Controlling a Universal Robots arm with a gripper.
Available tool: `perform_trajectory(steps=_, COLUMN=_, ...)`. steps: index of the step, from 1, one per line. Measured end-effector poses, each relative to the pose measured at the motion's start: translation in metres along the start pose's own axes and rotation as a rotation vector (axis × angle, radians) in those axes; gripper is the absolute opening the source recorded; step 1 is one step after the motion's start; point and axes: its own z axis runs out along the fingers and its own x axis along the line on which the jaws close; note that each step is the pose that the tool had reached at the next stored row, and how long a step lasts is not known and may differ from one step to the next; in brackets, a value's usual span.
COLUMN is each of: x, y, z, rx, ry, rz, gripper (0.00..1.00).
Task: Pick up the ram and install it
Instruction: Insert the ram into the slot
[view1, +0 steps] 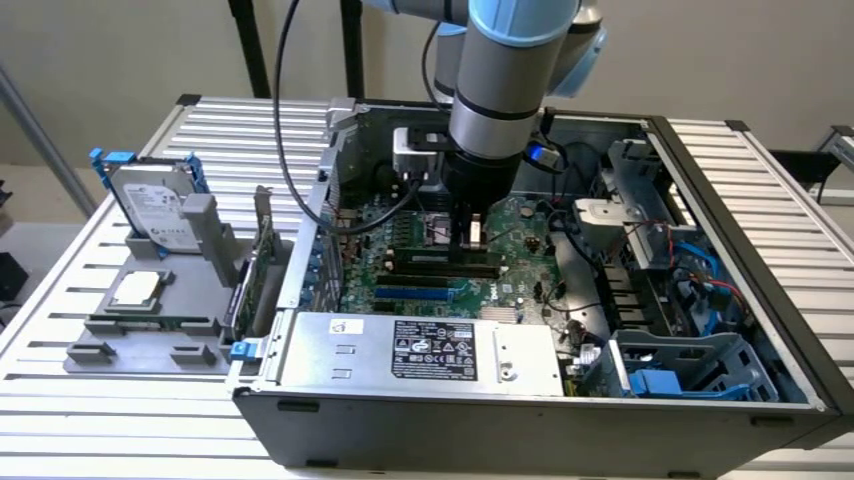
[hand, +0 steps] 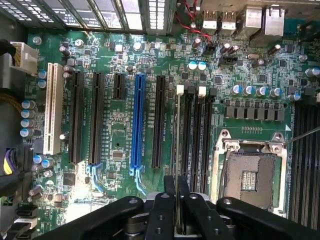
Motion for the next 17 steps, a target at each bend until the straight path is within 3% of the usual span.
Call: perform_trajectory(steps=17, x=-0.0009, y=0.0012, z=0.0026, rx=0.0009, ry=0.0002, rz=0.028, gripper=0.13)
